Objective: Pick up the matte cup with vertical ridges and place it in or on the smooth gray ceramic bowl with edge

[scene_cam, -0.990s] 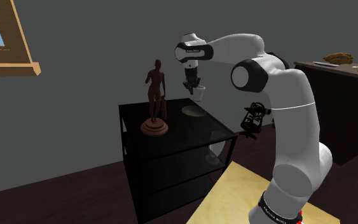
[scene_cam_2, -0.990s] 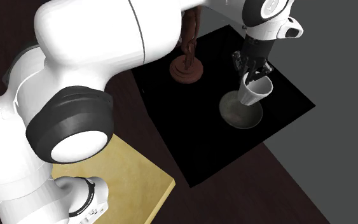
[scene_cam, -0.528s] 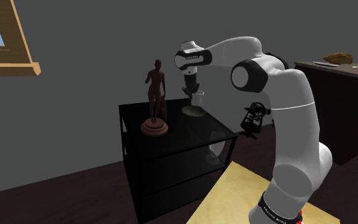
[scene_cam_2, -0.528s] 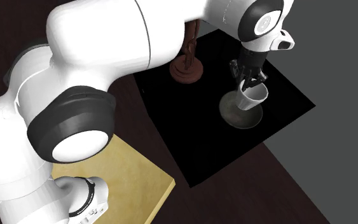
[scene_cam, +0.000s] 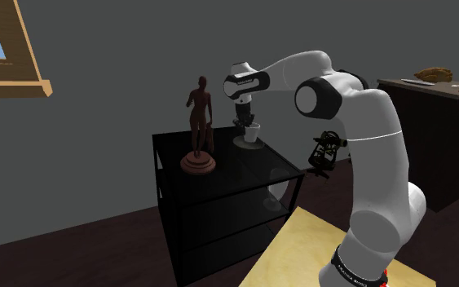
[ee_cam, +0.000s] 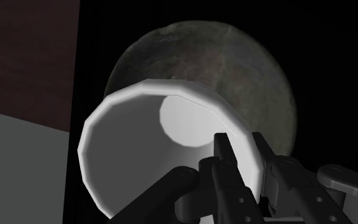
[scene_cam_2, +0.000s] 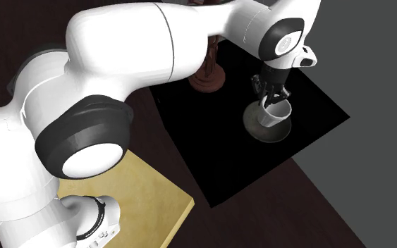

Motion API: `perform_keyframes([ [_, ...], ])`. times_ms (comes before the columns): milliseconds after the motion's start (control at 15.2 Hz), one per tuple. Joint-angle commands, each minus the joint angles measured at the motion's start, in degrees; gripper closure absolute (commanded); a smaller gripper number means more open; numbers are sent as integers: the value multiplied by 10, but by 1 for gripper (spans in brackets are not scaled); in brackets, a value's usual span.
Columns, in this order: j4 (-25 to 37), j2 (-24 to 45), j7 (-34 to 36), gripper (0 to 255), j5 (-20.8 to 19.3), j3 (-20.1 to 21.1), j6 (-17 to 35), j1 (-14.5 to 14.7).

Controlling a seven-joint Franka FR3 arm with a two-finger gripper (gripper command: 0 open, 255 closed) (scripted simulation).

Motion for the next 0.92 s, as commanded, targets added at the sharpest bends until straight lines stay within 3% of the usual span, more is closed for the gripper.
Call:
perform_keyframes([
  [0,-5,0,1,255,0,0,6,0],
  [396,-5,0,1,255,0,0,6,0],
  [462,-5,0,1,0,0,0,6,0],
  [858,13,0,0,0,0,0,-13,1],
])
